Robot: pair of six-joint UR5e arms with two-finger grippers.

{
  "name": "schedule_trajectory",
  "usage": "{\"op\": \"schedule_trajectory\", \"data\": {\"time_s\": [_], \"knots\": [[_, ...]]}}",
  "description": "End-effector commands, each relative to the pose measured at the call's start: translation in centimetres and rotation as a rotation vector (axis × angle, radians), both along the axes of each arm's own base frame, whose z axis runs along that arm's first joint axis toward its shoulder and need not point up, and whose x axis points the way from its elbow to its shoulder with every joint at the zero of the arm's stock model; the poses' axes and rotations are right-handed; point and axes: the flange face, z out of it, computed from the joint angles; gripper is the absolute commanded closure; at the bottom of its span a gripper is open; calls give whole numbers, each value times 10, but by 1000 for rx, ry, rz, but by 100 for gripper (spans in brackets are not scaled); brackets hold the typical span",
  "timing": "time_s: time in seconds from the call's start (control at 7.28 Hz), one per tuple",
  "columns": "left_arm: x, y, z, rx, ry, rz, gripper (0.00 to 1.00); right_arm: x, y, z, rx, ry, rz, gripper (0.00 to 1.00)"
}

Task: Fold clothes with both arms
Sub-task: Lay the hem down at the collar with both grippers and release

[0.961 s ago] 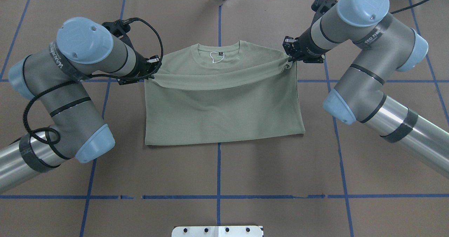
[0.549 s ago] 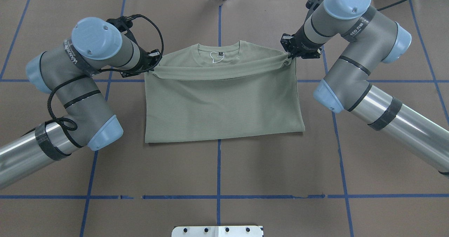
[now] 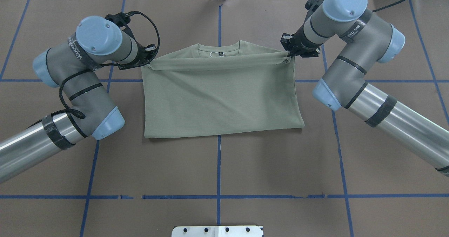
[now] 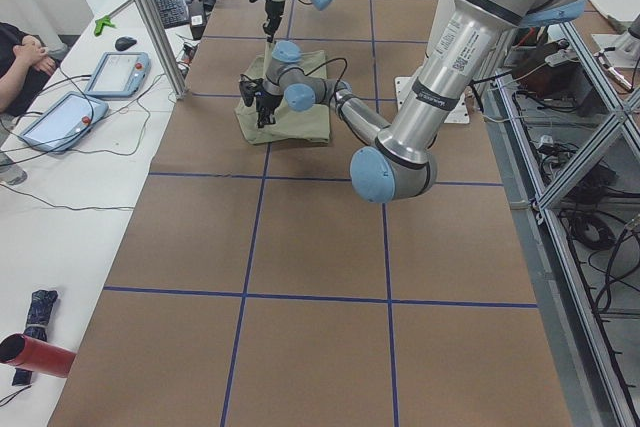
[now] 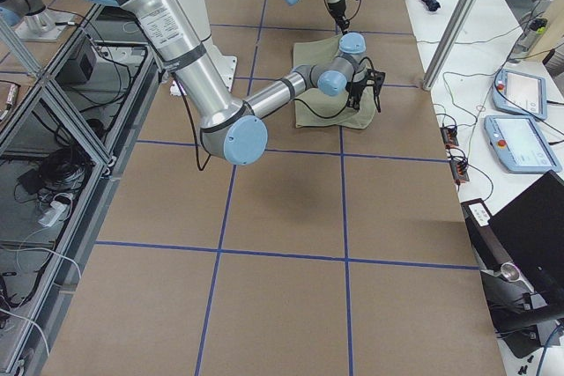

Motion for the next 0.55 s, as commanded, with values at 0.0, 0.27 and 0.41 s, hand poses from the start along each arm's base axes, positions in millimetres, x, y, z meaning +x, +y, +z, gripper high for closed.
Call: {"op": "schedule_trajectory", "data": {"time_s": [0.0, 0.27, 0.41], "knots": [[11, -11, -10, 4, -3, -2, 100, -5, -11, -1, 0, 0, 5, 100], [14, -13, -17, 8, 1, -1, 100, -6, -12, -7, 6, -5, 5, 100], [13, -14, -17, 7, 0, -2, 100, -6, -12, -7, 6, -5, 5, 100]]}}
